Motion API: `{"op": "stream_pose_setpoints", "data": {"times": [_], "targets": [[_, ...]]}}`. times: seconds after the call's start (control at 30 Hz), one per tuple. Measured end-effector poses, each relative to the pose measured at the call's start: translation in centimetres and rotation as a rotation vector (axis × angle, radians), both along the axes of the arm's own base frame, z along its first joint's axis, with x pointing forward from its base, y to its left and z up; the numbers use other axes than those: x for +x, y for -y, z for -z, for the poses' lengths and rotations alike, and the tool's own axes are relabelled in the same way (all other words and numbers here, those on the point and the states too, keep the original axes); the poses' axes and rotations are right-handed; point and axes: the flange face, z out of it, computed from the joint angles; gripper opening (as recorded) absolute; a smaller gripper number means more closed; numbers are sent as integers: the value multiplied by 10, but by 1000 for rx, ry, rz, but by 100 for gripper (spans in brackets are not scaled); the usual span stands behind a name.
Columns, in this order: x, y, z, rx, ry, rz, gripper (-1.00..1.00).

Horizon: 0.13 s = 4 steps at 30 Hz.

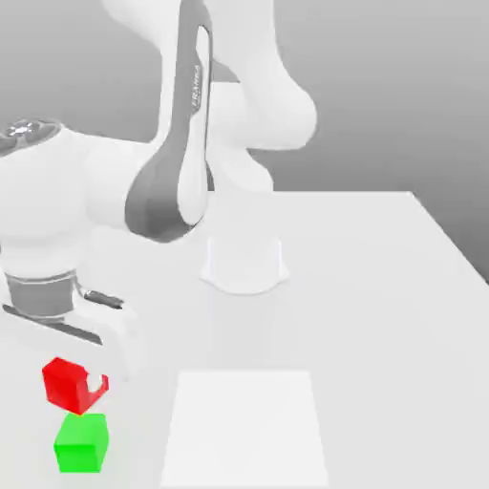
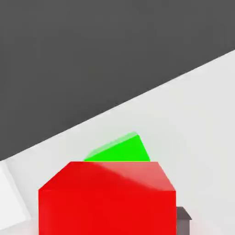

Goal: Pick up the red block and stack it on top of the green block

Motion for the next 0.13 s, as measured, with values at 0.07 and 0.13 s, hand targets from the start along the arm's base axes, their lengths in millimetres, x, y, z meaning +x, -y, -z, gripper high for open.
{"op": "stream_pose_setpoints", "data": {"times": [0.07,0.13], "targets": [[0,0,13,0,0,0,100],[0,0,13,0,0,0,100]]}}
